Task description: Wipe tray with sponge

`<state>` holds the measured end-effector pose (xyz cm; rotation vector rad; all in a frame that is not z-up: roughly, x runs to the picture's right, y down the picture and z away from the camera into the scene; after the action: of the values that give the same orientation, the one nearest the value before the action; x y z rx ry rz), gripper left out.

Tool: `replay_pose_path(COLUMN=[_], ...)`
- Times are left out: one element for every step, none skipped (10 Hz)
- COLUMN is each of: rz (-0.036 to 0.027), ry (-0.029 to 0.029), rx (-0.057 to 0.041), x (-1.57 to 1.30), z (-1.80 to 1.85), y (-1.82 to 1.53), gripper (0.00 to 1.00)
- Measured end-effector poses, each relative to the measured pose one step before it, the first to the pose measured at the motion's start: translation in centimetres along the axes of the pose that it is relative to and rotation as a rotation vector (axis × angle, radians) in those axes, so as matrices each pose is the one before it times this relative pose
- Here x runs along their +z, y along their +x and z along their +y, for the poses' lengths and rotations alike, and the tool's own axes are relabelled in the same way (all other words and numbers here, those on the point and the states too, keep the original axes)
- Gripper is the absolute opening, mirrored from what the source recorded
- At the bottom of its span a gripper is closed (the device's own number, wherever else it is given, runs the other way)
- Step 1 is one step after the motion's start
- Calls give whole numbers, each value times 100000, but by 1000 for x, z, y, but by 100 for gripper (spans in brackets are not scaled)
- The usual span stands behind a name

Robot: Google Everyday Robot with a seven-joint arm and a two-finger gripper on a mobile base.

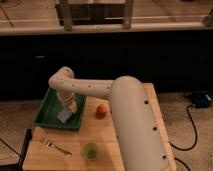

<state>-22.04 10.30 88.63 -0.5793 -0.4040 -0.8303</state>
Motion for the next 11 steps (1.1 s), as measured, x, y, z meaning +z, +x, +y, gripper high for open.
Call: replay_pose_path(rz=[122, 4, -412, -553, -1314, -1284, -1056, -979, -1687, -637, -21], ry=[124, 241, 105, -220, -501, 187, -457, -158, 631, 662, 477], rx=[908, 503, -539, -610, -2106, -2654, -2862, -2573, -3386, -1211, 46], x=[-153, -154, 45, 288, 709, 591, 508, 311, 538, 120, -77], z=[-297, -688, -642, -568, -1218, -1248, -780, -394, 154, 593, 676], y=[911, 813, 96, 51, -712, -1040, -1037, -1006, -2030, -1215, -596], gripper=[1, 1, 1, 1, 1, 1, 1, 1, 1, 1, 1])
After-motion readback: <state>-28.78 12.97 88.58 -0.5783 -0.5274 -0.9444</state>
